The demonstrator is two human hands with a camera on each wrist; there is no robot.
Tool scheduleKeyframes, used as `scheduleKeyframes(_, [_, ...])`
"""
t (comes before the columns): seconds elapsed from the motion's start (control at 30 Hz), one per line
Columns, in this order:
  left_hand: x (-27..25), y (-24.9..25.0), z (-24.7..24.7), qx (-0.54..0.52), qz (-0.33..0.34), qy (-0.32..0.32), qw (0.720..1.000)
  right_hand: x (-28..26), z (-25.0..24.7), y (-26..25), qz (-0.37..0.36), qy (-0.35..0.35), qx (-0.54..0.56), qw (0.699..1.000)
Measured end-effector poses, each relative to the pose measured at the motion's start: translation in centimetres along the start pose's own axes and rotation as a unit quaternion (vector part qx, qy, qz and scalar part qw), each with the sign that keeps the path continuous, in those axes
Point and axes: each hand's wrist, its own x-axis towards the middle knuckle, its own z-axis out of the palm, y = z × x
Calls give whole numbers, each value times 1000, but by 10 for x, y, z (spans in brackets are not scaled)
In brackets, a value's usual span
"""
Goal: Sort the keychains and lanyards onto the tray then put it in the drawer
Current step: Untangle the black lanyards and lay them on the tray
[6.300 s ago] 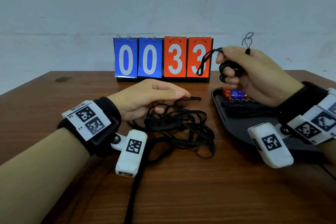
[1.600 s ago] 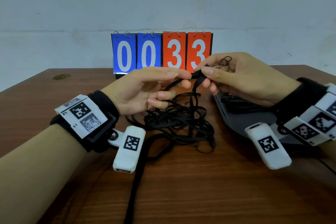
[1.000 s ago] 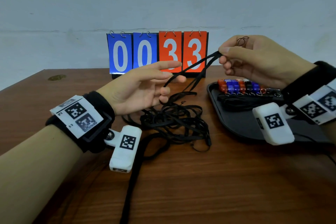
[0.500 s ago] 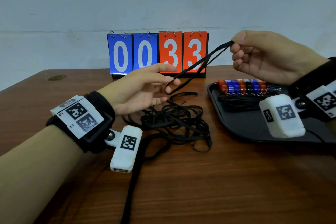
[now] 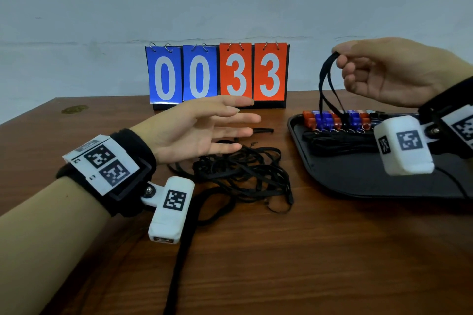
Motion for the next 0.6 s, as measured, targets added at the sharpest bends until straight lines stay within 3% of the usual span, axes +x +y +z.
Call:
scheduleKeyframes(0.2, [1,-2,-2,15,-6,3,1000,-2,0,-1,-14,29,6,999])
scheduleKeyframes(0.3, [1,-2,-2,22,-6,5,1000,-2,-9,-1,-5,44,-91,995])
scheduleKeyframes(0.47, [2,-3,-2,33,-10,6,999,-2,-31,1,112,33,-234,965])
scheduleKeyframes(0.6, [1,-2,-1,42,-13,13,999,0,-42,3,131,53,-322,936])
